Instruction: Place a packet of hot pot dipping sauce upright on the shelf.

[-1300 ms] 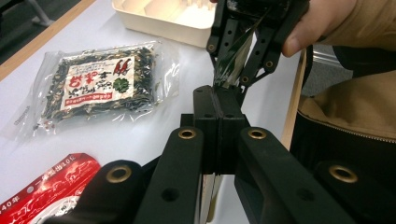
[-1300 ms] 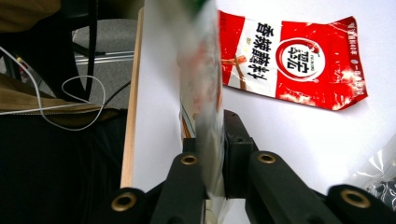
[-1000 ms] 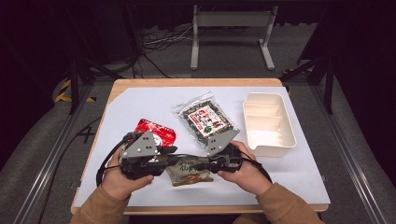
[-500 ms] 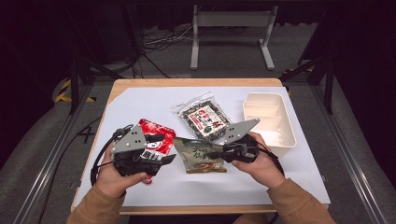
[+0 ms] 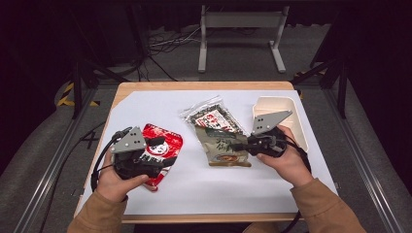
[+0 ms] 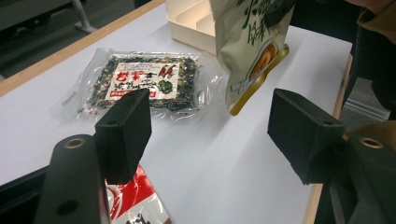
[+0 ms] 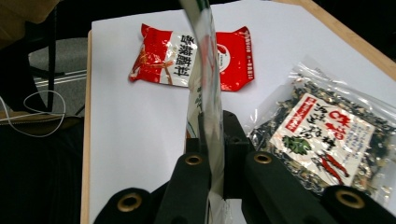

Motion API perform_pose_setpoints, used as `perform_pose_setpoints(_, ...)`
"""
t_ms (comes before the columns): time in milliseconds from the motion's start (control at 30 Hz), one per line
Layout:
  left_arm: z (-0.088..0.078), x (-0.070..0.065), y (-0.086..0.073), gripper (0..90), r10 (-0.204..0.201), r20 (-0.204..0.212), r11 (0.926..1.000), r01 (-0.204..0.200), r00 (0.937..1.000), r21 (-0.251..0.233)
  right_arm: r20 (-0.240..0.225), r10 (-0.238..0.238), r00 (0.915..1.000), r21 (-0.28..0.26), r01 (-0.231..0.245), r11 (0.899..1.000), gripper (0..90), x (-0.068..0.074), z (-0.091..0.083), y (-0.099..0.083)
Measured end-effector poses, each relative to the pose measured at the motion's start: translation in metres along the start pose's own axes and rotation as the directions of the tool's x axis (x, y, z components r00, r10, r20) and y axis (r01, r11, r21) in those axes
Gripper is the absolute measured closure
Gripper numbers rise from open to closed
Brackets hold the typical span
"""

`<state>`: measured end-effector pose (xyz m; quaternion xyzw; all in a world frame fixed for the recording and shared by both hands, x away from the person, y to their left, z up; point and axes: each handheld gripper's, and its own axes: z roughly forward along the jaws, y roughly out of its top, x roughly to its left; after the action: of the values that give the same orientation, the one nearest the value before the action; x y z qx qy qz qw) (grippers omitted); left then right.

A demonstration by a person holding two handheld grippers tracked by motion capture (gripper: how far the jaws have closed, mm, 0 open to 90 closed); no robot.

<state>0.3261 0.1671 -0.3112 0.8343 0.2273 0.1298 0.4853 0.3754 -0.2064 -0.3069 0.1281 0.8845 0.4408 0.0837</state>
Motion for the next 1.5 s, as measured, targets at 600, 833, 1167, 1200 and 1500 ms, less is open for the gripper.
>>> perform_pose_setpoints(600,-0.005,0.018,-0.013,30.1,-0.065,-0.036,0.9979,0.065,0.9972,0.002,0.102,0.021,0.9946,-0.061,-0.015,0.998,89.1,-0.03,-0.038,0.0)
perform_pose_setpoints(833,-0.007,0.024,-0.019,29.2,-0.091,-0.054,0.9959,0.091,0.9944,-0.003,0.15,0.029,0.9883,-0.073,-0.018,0.997,89.0,-0.044,-0.052,-0.003)
perform_pose_setpoints(1167,-0.008,0.03,-0.024,28.9,-0.087,-0.082,0.9962,0.086,0.9928,-0.014,0.196,0.051,0.9794,-0.091,-0.033,0.995,89.0,-0.058,-0.068,-0.003)
perform_pose_setpoints(1200,-0.008,0.03,-0.025,28.9,-0.089,-0.087,0.996,0.088,0.9923,-0.015,0.204,0.053,0.9775,-0.093,-0.035,0.995,89.0,-0.062,-0.07,-0.004)
perform_pose_setpoints(1500,-0.006,0.04,-0.035,30.6,-0.116,-0.129,0.9932,0.112,0.9849,-0.031,0.226,0.07,0.9717,-0.112,-0.045,0.993,89.1,-0.079,-0.078,-0.006)
